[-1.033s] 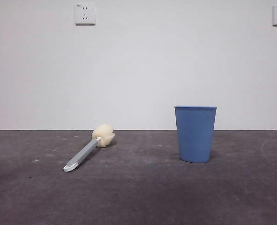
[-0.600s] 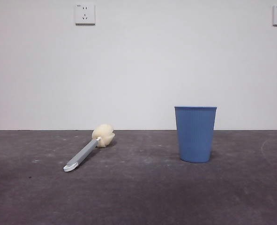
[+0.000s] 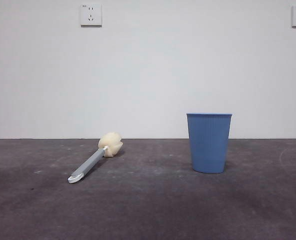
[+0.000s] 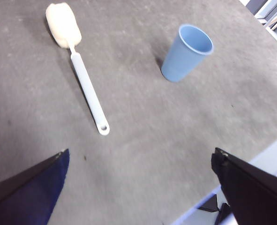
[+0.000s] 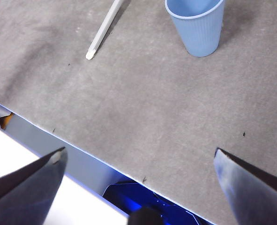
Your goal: Pick up the cup brush,pick up the cup,insert the brush into the cup,clean the cup,put the cup brush back,put the cup back to the fixed position on the table
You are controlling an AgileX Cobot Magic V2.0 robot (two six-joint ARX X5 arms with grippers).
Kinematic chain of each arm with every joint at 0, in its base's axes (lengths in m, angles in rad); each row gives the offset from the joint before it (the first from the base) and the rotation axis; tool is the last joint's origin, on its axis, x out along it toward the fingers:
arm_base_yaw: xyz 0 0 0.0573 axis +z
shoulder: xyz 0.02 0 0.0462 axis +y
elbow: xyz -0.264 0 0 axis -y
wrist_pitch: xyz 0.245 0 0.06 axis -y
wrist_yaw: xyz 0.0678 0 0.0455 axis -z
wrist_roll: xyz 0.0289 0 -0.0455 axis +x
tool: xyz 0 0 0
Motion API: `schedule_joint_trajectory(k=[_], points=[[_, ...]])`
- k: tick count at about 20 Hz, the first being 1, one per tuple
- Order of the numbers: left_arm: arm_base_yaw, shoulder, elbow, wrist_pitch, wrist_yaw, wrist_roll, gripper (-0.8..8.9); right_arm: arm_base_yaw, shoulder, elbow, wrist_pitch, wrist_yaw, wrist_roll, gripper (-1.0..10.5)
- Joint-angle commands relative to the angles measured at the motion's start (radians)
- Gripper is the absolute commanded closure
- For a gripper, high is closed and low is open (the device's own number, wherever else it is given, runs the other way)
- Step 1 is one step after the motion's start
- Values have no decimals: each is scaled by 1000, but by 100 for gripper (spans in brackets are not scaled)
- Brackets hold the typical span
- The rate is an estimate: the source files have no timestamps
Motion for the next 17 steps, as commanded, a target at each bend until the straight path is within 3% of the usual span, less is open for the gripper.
schedule_joint_trajectory(k=[1,7,10,17], points=[[-75,96,5,86,-74,-65,248,2,3,2,8,-1,7,318],[-307,436,27,381,-343,-194,252,2,10,2,11,-1,17,318],[-372,643,121,388,-473,-196,252,2,13,2,11,-1,22,318],[-415,1006,341,365,-579,-205,252,2,13,2,11,-2,24,318]])
